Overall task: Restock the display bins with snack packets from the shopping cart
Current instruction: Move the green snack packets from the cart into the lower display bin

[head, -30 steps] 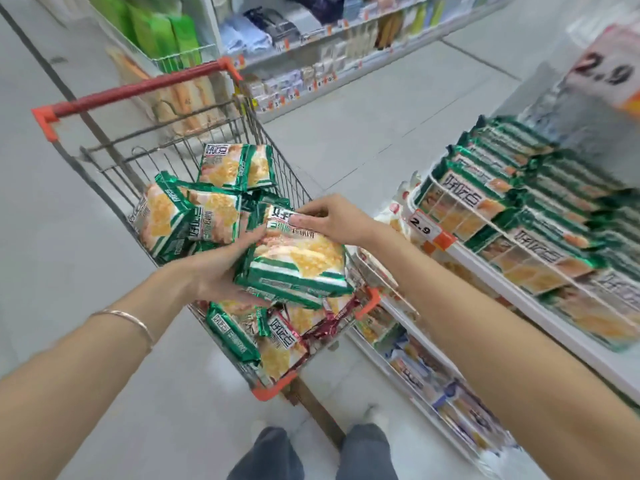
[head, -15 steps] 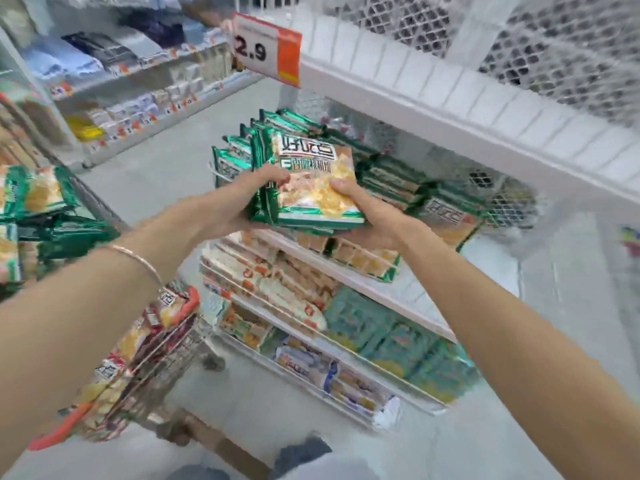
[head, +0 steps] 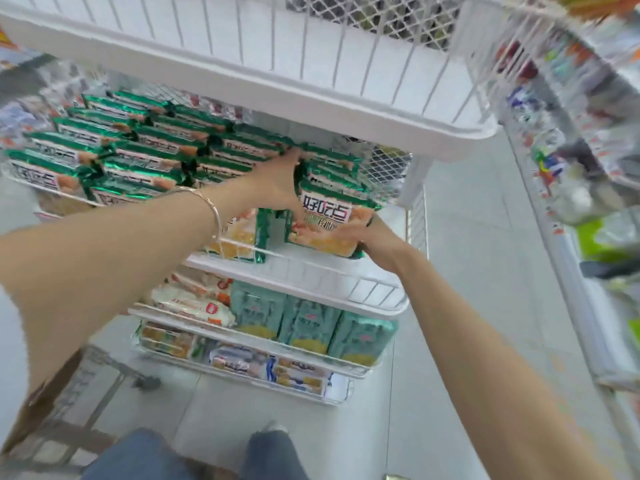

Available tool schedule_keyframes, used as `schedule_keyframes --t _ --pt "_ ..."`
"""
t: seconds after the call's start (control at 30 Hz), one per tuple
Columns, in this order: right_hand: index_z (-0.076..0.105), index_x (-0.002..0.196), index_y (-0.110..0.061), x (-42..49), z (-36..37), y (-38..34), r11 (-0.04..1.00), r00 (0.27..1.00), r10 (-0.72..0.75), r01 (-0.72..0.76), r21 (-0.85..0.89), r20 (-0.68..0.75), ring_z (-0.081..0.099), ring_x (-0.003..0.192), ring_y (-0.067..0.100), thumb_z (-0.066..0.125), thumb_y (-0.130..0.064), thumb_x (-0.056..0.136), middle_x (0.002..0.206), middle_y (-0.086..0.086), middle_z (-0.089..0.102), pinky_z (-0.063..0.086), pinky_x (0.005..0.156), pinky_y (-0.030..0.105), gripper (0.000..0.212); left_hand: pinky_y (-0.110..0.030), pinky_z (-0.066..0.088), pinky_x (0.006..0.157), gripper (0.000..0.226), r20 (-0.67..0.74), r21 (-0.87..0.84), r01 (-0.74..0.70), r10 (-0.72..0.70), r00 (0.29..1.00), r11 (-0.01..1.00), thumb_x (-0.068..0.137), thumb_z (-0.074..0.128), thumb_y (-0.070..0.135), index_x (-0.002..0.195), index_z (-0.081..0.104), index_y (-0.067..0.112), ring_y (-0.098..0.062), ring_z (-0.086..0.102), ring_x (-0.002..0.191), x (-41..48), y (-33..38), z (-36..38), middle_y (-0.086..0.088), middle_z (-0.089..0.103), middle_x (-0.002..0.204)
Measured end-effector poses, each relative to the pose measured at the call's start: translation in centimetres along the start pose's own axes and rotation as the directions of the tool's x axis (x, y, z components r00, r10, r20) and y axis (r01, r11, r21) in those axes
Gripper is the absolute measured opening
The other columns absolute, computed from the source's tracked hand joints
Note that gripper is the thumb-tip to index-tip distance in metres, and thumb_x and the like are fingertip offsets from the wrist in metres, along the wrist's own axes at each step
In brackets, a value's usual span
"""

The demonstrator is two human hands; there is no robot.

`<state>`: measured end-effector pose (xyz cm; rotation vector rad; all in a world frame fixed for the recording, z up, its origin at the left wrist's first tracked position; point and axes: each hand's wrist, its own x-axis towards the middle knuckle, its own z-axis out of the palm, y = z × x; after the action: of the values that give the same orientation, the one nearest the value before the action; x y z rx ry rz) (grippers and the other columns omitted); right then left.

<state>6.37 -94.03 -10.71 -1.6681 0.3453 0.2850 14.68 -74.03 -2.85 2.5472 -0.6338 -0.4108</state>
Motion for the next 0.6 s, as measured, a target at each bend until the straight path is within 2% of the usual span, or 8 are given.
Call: schedule_keyframes --t 0.07,0.1,0.23,0.33,0.4,0.5,0.57,0.6 --pt "0.059 0.129 -0.009 1.3 0.6 1.9 1.000 1.000 -0.002 0.001 -0.026 -0.019 0.070 0.106 0.024 0.099 -0.034 0.050 0.115 0.004 0.073 0.053 0.098 0.046 0.092 -0.046 0.051 0.096 0.123 0.013 0.202 -0.020 0.018 1.000 0.979 0.049 0.092 0.058 0.145 0.030 0.014 -0.031 0.061 0.107 1.1 -0.4 1.0 -0.009 0.060 0.128" --pt "0.061 0.127 -0.009 1.6 1.1 2.3 1.000 0.999 -0.017 0.016 -0.008 -0.031 0.071 0.103 0.022 0.097 -0.028 0.053 0.112 0.003 0.075 0.056 0.094 0.044 0.084 -0.047 0.050 0.096 0.121 -0.004 0.282 -0.032 0.034 0.999 0.959 0.048 0.089 0.066 0.143 0.034 0.015 -0.031 0.061 0.107 1.7 -1.0 1.5 -0.009 0.061 0.126" --pt "0.040 0.147 -0.016 2.6 1.4 2.4 0.993 0.999 0.001 0.003 0.118 -0.037 0.070 0.108 0.025 0.085 0.007 0.066 0.122 0.010 0.070 0.058 0.087 0.041 0.096 -0.053 0.018 0.120 0.116 -0.077 0.574 0.023 0.026 0.997 0.819 0.057 0.079 0.075 0.146 0.040 0.012 -0.037 0.024 0.145 3.2 -3.8 2.0 -0.017 0.030 0.155" --pt "0.038 0.148 -0.014 3.5 1.7 1.4 0.992 0.987 0.023 -0.003 0.128 -0.156 0.069 0.101 0.022 0.075 0.014 0.074 0.121 0.010 0.068 0.058 0.075 0.033 0.087 -0.051 0.007 0.123 0.125 -0.038 0.574 0.010 0.014 0.999 0.819 0.064 0.070 0.079 0.158 0.017 0.016 -0.034 0.003 0.152 3.9 -5.2 2.0 -0.014 0.007 0.165" --pt "0.043 0.143 -0.011 4.2 3.2 0.9 0.986 0.961 0.044 0.003 0.169 -0.275 0.067 0.101 0.023 0.072 0.012 0.077 0.119 0.010 0.067 0.059 0.078 0.036 0.076 -0.048 0.004 0.123 0.129 0.024 0.544 0.000 -0.016 1.000 0.839 0.070 0.070 0.075 0.160 -0.004 0.017 -0.030 -0.007 0.153 4.4 -5.8 2.0 -0.010 -0.009 0.167" --pt "0.036 0.148 -0.012 5.1 4.7 0.5 0.960 0.992 0.041 -0.007 0.278 -0.116 0.068 0.106 0.026 0.072 0.009 0.071 0.117 0.009 0.069 0.058 0.090 0.046 0.088 -0.043 -0.001 0.122 0.131 0.071 0.499 -0.002 -0.038 0.997 0.867 0.075 0.076 0.062 0.158 -0.015 0.016 -0.025 -0.014 0.153 4.3 -6.4 2.0 -0.007 -0.022 0.165" --pt "0.025 0.152 -0.016 4.5 4.0 -0.3 0.940 1.000 0.000 0.002 0.341 -0.006 0.069 0.101 0.014 0.075 0.011 0.069 0.112 0.000 0.068 0.057 0.088 0.037 0.101 -0.044 -0.004 0.122 0.134 0.073 0.467 -0.056 0.024 0.997 0.883 0.070 0.076 0.067 0.158 -0.015 0.024 -0.025 -0.016 0.152 4.0 -6.9 2.0 -0.005 -0.023 0.164" --pt "0.025 0.150 -0.018 3.8 3.5 -0.4 0.967 0.992 -0.097 0.113 0.230 -0.079 0.067 0.104 0.005 0.079 0.007 0.071 0.117 -0.006 0.063 0.055 0.091 0.030 0.099 -0.046 -0.004 0.122 0.133 0.083 0.463 -0.087 0.054 0.995 0.882 0.069 0.075 0.071 0.157 -0.015 0.029 -0.025 -0.017 0.152 3.8 -7.1 2.0 -0.004 -0.024 0.164"
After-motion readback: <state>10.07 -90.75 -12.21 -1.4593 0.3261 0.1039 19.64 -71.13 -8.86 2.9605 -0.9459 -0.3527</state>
